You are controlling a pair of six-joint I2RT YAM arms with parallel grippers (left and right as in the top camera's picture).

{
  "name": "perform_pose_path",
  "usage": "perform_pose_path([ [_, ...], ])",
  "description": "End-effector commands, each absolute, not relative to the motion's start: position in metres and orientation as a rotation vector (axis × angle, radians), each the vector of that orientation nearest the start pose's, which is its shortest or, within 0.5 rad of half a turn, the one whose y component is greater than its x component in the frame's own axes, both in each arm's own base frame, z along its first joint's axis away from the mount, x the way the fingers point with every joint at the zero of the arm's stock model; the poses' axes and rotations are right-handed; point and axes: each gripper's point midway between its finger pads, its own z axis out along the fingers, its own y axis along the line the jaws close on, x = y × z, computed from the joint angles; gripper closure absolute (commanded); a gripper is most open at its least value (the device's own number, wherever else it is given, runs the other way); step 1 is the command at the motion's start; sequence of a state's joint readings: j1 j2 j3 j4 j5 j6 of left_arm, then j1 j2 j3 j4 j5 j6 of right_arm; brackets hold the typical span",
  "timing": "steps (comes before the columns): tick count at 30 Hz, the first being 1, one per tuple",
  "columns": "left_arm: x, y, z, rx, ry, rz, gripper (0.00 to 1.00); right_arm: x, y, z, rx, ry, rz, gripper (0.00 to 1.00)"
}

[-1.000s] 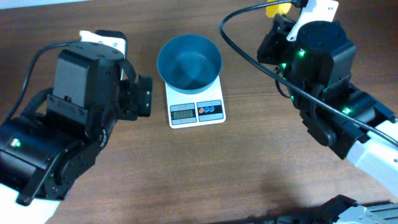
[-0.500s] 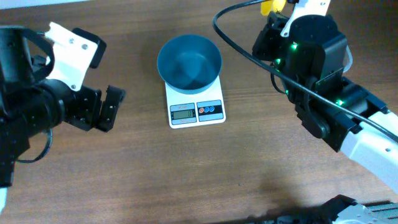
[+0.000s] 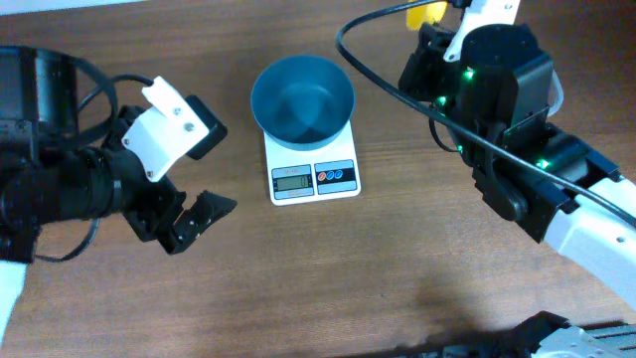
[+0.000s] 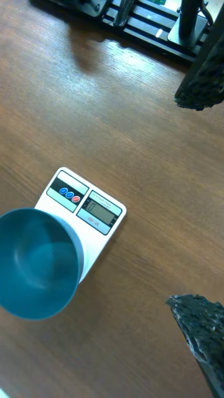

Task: Scoop item into bowl and weigh 50g on scale

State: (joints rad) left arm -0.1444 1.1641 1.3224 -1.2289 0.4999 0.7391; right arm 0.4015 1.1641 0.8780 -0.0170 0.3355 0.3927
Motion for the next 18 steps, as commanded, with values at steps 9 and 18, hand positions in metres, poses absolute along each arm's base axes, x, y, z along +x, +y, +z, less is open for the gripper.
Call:
perform_pose_path([
  [9, 0.272, -0.114, 0.248, 0.947, 2.343, -0.413, 0.01, 0.358, 0.102, 0.304, 0.182, 1.832, 0.317, 0.96],
  [18, 0.257, -0.127, 0.252, 0.909, 2.388, -0.248, 0.01, 0.333, 0.091, 0.3, 0.128, 1.887, 0.26, 0.96],
])
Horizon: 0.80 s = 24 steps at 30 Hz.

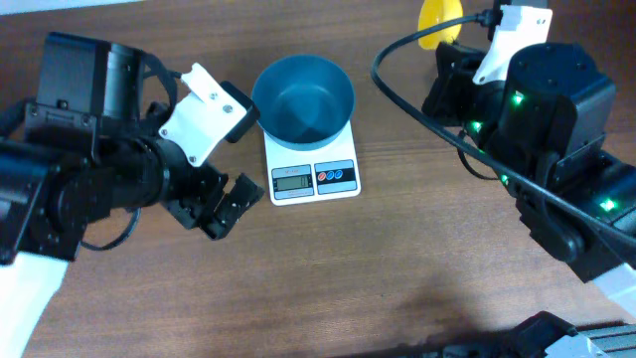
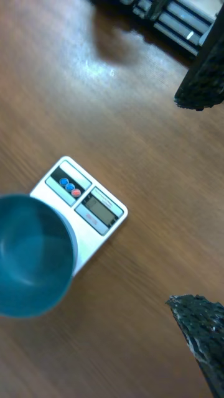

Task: Scoop item into bowl and weigh 50g on scale

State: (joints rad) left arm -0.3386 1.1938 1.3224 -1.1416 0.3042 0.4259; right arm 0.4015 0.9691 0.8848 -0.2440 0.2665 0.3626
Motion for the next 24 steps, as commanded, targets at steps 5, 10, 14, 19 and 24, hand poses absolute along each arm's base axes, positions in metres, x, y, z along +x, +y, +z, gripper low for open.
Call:
perform_pose_path([
  [5, 0.257, -0.128, 0.252, 0.909, 2.387, -0.249, 0.01, 0.321, 0.086, 0.287, 0.117, 1.971, 0.225, 0.96],
  [10, 0.257, -0.128, 0.252, 0.909, 2.387, -0.249, 0.01, 0.311, 0.073, 0.287, 0.136, 2.039, 0.17, 0.96],
  [14, 0.257, -0.128, 0.252, 0.909, 2.387, -0.249, 0.01, 0.308, 0.051, 0.286, 0.199, 2.085, 0.162, 0.96],
  [19, 0.257, -0.128, 0.252, 0.909, 2.387, -0.249, 0.01, 0.293, 0.106, 0.287, 0.032, 2.14, 0.565, 0.96],
  [24, 0.257, -0.128, 0.252, 0.909, 2.387, -0.249, 0.01, 0.269, 0.087, 0.248, 0.1, 2.33, 0.444, 0.96],
])
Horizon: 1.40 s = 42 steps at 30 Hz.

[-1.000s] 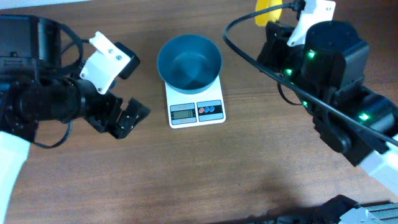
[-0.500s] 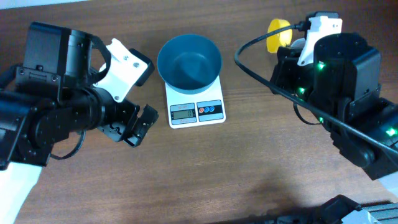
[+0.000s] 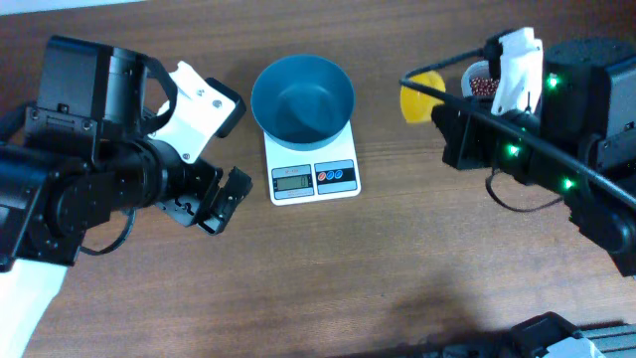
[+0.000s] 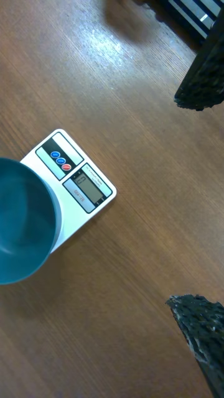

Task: Scoop item into bowl and weigh 50g on scale

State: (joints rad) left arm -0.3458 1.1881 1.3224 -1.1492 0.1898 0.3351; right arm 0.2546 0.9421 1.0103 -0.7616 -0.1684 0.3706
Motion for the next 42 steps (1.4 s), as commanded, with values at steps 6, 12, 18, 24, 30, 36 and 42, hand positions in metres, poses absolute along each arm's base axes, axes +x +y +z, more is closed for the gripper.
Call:
perform_pose_path([
  [6, 0.257, -0.128, 0.252, 0.909, 2.387, -0.249, 0.01, 0.264, 0.055, 0.232, 0.192, 2.38, 0.219, 0.96],
  [12, 0.257, -0.128, 0.252, 0.909, 2.387, -0.249, 0.01, 0.287, 0.028, 0.249, 0.234, 2.322, -0.009, 0.96],
  [18, 0.257, -0.128, 0.252, 0.909, 2.387, -0.249, 0.01, 0.346, 0.021, 0.253, 0.119, 2.223, -0.207, 0.96],
  [24, 0.257, -0.128, 0.252, 0.909, 2.387, -0.249, 0.01, 0.372, 0.016, 0.214, 0.19, 2.291, -0.274, 0.96],
  [30, 0.257, -0.127, 0.252, 0.909, 2.387, -0.249, 0.01, 0.376, -0.025, 0.204, 0.313, 2.307, -0.342, 0.96],
  [36, 0.257, -0.128, 0.252, 0.909, 2.387, -0.249, 0.01, 0.374, -0.05, 0.203, 0.382, 2.306, -0.376, 0.96],
  [42, 0.257, -0.128, 0.252, 0.909, 2.387, -0.249, 0.01, 0.373, -0.042, 0.185, 0.353, 2.377, -0.335, 0.96],
])
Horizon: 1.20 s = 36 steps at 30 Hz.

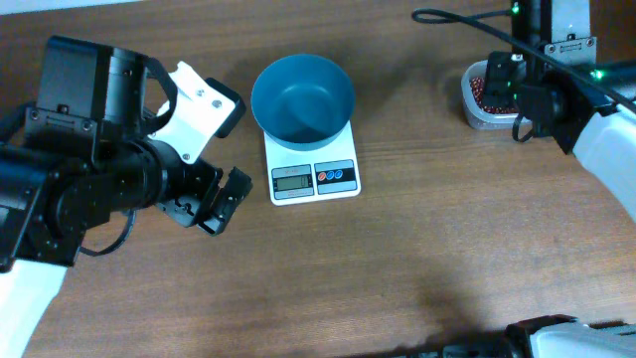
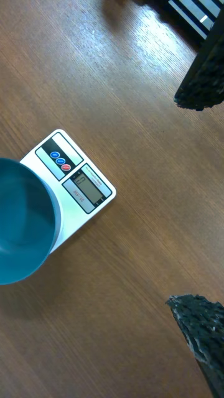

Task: Scoop item into bowl and weigh 50g on scale
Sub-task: 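Lower the yellow scoop into the bean tub with the right gripper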

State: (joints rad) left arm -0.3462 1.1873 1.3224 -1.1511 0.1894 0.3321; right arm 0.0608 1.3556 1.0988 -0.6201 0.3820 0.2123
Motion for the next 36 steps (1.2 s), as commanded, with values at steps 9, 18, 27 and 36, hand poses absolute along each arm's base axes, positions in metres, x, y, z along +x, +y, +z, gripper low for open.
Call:
perform_pose_path([
  [9, 0.257, -0.128, 0.252, 0.909, 2.387, -0.249, 0.01, 0.385, -0.07, 0.138, 0.388, 2.465, -0.501, 0.96],
  [18, 0.257, -0.128, 0.252, 0.909, 2.387, -0.249, 0.01, 0.389, -0.095, 0.122, 0.474, 2.48, -0.48, 0.96],
  [27, 0.257, -0.127, 0.252, 0.909, 2.387, -0.249, 0.01, 0.393, -0.067, 0.071, 0.416, 2.637, -0.276, 0.96],
  [36, 0.257, -0.128, 0.252, 0.909, 2.387, -0.249, 0.01, 0.397, -0.04, 0.068, 0.61, 2.63, 0.186, 0.96],
])
